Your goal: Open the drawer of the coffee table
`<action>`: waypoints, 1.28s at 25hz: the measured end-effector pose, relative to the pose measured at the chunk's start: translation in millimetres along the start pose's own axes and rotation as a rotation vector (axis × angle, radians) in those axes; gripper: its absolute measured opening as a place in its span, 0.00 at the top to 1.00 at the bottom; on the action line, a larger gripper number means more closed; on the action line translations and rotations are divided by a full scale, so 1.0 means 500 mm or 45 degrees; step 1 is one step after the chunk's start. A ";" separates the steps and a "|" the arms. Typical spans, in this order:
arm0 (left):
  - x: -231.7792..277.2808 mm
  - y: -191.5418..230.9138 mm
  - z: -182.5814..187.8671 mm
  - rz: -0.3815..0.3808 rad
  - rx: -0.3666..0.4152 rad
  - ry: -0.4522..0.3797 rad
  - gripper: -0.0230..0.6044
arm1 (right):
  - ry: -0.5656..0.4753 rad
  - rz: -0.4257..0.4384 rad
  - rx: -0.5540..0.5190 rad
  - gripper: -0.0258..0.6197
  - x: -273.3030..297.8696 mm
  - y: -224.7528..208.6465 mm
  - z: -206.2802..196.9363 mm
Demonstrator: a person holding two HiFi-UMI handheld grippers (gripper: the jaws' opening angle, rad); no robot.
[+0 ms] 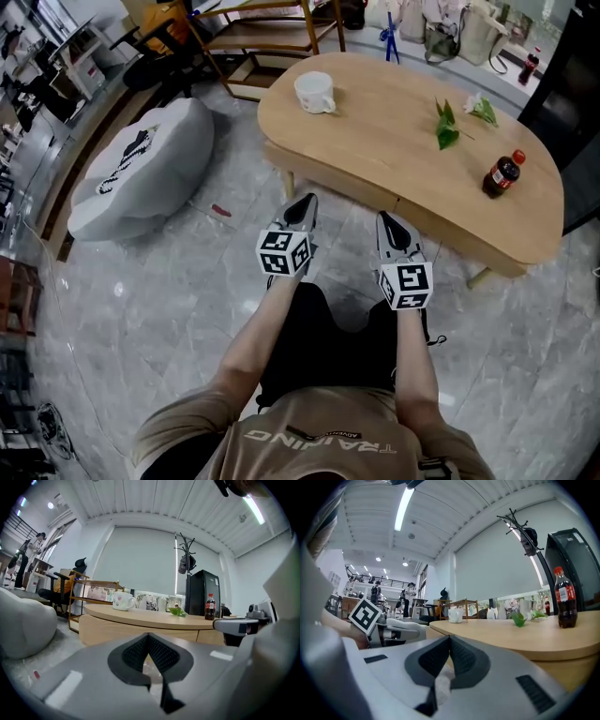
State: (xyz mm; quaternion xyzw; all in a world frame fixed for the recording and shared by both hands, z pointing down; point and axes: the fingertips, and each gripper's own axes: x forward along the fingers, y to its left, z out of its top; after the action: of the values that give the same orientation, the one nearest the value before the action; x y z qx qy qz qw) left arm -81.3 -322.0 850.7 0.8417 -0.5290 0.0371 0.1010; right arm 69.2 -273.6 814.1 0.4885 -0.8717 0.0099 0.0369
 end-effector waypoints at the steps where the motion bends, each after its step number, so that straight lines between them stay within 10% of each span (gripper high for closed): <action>1: 0.002 0.003 -0.002 0.006 0.013 0.003 0.95 | 0.001 0.006 -0.006 0.95 0.002 0.000 0.000; 5: 0.013 0.013 -0.024 0.021 0.036 0.035 0.95 | 0.030 0.008 -0.101 0.95 0.017 0.004 -0.017; 9: 0.033 0.043 -0.077 -0.027 -0.164 0.088 0.95 | 0.054 0.002 -0.130 0.95 0.022 0.017 -0.032; 12: 0.048 0.059 -0.102 -0.139 -0.566 0.023 0.95 | 0.059 0.006 -0.123 0.95 0.022 0.012 -0.037; 17: 0.058 0.103 -0.138 -0.338 -1.505 -0.257 0.95 | 0.081 0.003 -0.117 0.95 0.024 0.017 -0.051; 19: 0.057 0.127 -0.150 -0.343 -1.699 -0.336 0.95 | 0.070 0.008 -0.108 0.95 0.028 0.022 -0.048; 32: 0.096 0.158 -0.207 -0.374 -1.683 -0.310 0.95 | 0.033 0.017 -0.110 0.95 0.045 0.028 -0.025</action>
State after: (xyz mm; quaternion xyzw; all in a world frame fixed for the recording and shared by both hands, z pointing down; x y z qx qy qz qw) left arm -126.8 -376.1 970.3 0.6645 -0.3287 -0.4022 0.5372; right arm 46.2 -284.7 828.6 0.4805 -0.8740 -0.0210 0.0692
